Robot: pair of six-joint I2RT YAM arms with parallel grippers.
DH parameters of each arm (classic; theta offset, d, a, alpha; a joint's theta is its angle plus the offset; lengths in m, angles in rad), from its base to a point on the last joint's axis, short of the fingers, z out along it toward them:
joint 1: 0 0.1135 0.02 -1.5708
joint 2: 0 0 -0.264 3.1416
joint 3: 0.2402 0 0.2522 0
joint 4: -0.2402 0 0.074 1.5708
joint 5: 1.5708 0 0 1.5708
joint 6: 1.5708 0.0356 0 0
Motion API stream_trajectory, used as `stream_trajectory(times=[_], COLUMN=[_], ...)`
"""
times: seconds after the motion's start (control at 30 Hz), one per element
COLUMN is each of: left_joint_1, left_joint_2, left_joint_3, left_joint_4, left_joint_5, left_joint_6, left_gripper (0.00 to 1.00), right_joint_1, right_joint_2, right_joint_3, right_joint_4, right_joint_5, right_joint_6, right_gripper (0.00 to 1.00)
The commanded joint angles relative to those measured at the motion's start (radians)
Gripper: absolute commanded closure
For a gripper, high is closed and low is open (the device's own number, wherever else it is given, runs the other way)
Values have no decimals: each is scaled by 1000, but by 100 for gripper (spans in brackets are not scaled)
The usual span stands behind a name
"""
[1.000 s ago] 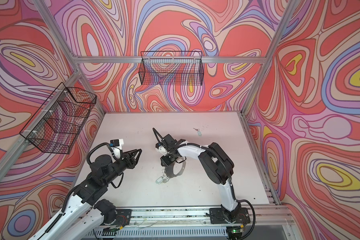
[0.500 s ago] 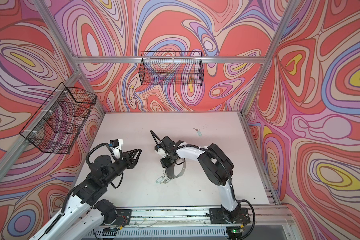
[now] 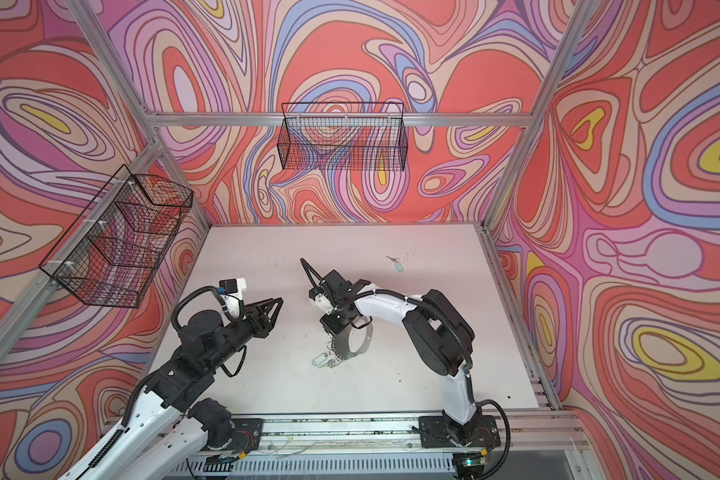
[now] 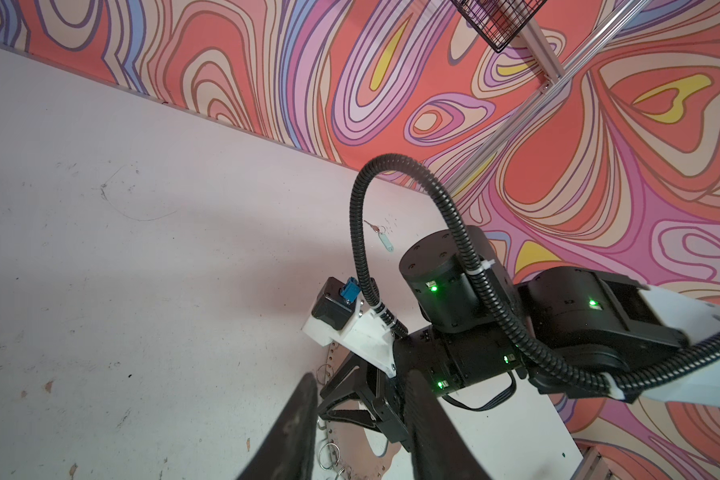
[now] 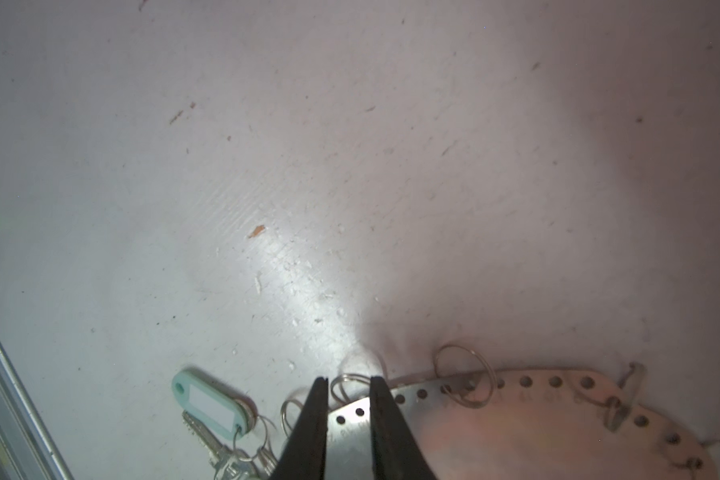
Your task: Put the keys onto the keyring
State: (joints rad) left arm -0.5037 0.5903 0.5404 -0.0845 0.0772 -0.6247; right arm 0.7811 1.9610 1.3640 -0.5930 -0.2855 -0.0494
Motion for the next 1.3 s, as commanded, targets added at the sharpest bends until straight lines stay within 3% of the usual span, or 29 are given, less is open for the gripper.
stream_trajectory(times=[0.0,0.3,0.47,0.6,0.77,0.97,1.27], left_joint_1=[5,5,5,5,4,-22,-90], left_joint_2=[-7,-9,8,73,232,533,881], left_joint_3=[-13,-13,-14,-32,-62,-34,154], left_joint_4=[29,23,-30,-68,-60,31,60], left_joint_5=[-10,-11,-24,45,162,278,338], left_joint_6=[2,2,-19,-49,-87,-98,-46], left_gripper=[61,61,62,61,62,66,75], right_joint_1=[3,21,20,5,-22,-33,-51], right_joint_2=[-42,-39,-98,-184,-338,-421,-469], right_joint_3=[-29,-57,-163,-289,-450,-559,-646], right_joint_4=[-20,25,154,266,394,449,487], right_joint_5=[4,48,106,140,168,197,210], right_joint_6=[-6,28,106,171,232,243,256], right_gripper=[81,75,74,75,75,75,75])
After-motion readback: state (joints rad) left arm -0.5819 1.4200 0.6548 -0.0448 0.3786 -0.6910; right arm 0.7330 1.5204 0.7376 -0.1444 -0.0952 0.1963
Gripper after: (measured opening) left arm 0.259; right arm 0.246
